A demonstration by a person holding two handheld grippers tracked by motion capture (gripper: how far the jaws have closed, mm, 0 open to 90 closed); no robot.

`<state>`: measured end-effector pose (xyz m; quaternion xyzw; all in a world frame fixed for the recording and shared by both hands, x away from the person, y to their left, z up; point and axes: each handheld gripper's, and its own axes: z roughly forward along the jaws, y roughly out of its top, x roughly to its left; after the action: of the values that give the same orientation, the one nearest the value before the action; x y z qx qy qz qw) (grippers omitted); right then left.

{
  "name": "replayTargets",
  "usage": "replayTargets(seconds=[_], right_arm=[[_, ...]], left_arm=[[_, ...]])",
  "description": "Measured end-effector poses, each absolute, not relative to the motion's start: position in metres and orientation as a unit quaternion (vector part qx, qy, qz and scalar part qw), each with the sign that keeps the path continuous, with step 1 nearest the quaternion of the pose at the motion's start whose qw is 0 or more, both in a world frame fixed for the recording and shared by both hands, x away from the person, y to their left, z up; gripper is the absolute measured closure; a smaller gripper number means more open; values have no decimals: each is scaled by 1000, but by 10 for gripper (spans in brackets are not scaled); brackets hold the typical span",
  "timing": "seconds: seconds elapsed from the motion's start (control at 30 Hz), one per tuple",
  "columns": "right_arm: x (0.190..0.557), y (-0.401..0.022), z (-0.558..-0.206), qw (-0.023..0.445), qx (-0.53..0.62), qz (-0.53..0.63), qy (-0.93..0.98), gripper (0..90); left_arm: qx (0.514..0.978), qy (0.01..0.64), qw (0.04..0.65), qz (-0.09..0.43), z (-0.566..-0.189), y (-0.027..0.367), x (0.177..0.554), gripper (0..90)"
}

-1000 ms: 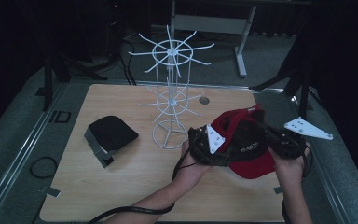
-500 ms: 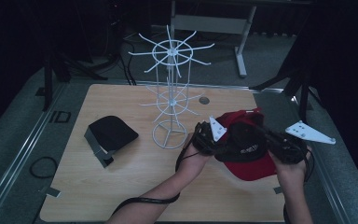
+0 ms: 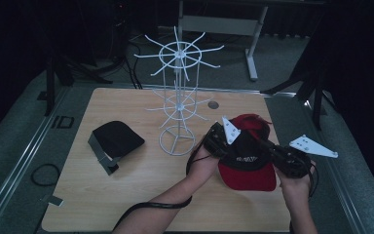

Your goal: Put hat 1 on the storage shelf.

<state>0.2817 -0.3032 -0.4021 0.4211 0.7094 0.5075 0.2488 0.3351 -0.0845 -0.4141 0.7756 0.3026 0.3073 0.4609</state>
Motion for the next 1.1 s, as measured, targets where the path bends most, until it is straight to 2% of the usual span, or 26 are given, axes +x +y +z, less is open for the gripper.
replayTargets(seconds=[0.23, 0.4, 0.43, 0.5, 0.57, 0.67, 0.7, 0.83, 0.97, 1.1], right_arm=[[280, -314, -409, 245, 426, 513, 703, 797], [277, -323, -412, 234, 426, 514, 707, 654], [277, -323, -412, 234, 426, 514, 707, 654], [272, -330, -416, 224, 412, 517, 716, 551], [270, -332, -417, 217, 407, 516, 722, 493], [263, -337, -416, 203, 385, 521, 734, 484], [260, -339, -414, 194, 372, 521, 744, 486], [250, -348, -406, 189, 344, 523, 757, 515], [244, -369, -388, 215, 345, 528, 746, 548], [247, -374, -378, 225, 342, 537, 737, 557]], left_arm=[[765, 296, 468, 329, -397, -84, 336, 870], [762, 289, 471, 339, -388, -86, 338, 870], [762, 289, 471, 339, -388, -86, 338, 870], [760, 280, 480, 337, -381, -86, 336, 870], [761, 273, 485, 333, -378, -87, 335, 869], [761, 265, 483, 343, -376, -86, 333, 869], [758, 261, 499, 328, -375, -83, 334, 868], [759, 235, 514, 324, -373, -82, 329, 868], [754, 165, 558, 306, -362, -78, 318, 868], [743, 137, 587, 289, -347, -70, 312, 868]])
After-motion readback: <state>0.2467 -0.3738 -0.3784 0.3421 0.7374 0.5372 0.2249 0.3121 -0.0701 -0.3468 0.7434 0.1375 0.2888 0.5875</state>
